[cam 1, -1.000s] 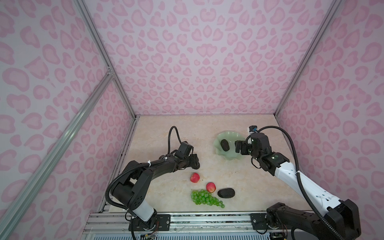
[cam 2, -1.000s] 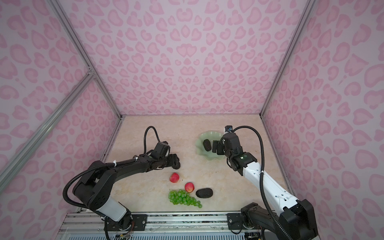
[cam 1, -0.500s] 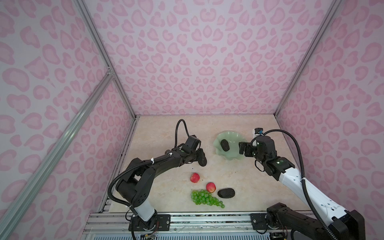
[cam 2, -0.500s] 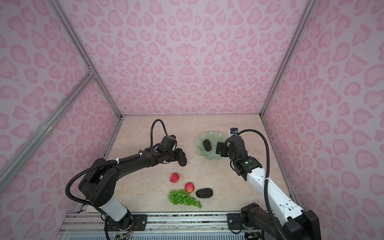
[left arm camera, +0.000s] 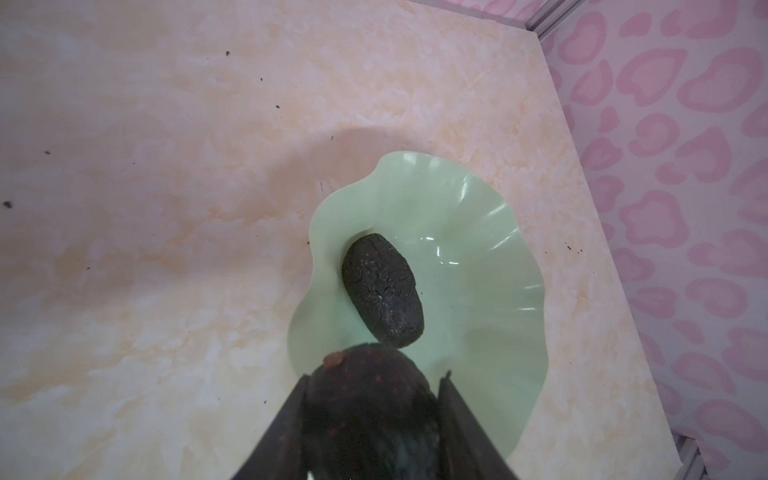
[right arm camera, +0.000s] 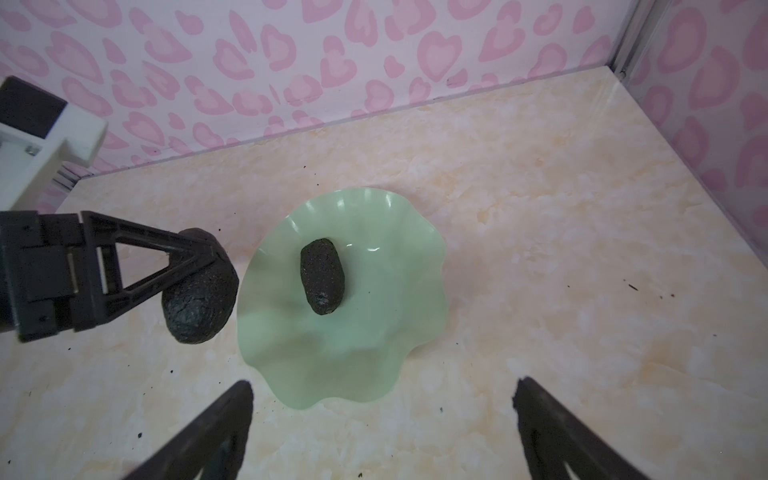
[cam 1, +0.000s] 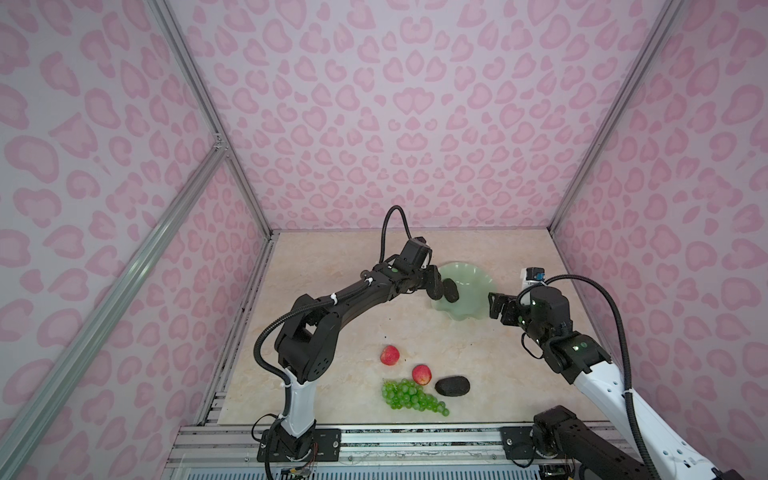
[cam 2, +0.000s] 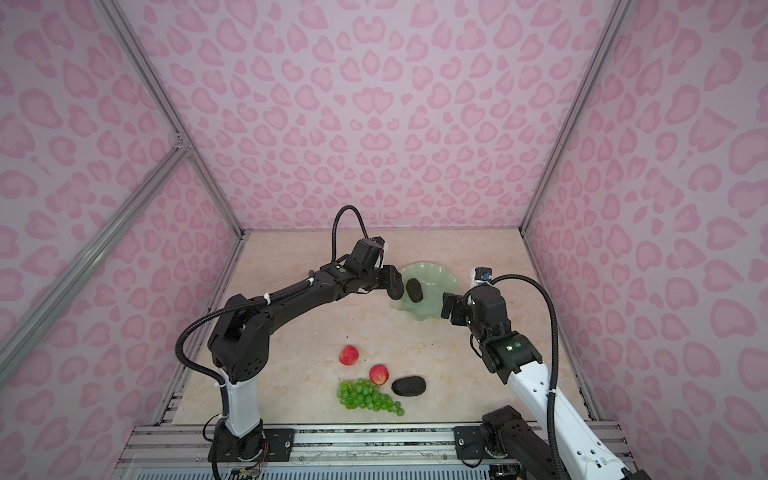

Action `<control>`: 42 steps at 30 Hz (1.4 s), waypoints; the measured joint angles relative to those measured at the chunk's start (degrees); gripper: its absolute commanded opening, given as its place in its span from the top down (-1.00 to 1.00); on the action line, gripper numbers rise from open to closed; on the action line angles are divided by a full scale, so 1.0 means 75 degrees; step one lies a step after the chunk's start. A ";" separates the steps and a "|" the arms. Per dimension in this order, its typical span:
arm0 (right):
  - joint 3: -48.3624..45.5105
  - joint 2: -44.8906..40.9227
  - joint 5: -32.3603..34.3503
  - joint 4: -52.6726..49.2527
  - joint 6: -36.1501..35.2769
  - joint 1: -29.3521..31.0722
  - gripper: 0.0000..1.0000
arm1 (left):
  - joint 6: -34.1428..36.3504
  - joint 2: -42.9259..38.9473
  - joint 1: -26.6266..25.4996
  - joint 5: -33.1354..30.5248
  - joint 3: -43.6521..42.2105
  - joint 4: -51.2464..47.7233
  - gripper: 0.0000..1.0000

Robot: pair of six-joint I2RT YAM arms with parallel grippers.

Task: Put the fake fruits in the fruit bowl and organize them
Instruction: 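Carry the grasped avocado with the left gripper into the bowl and release, then withdraw the left gripper while the right gripper grasps the avocado near the grapes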

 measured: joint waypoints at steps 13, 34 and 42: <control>-0.0070 -0.0414 -0.0111 -0.0306 -0.0003 -0.0271 -0.94 | 0.0201 0.1378 -0.0111 -0.0408 0.1303 -0.0545 -0.10; -0.0114 0.0099 -0.0927 -0.0688 0.0067 -0.0181 -0.84 | 0.0740 0.1125 -0.0102 -0.0650 0.1137 -0.0694 -0.32; -0.0731 -0.0055 -0.0236 -0.1480 0.2110 0.2873 -0.89 | 0.1702 -0.1177 -0.0093 -0.1982 -0.1236 -0.0236 -0.70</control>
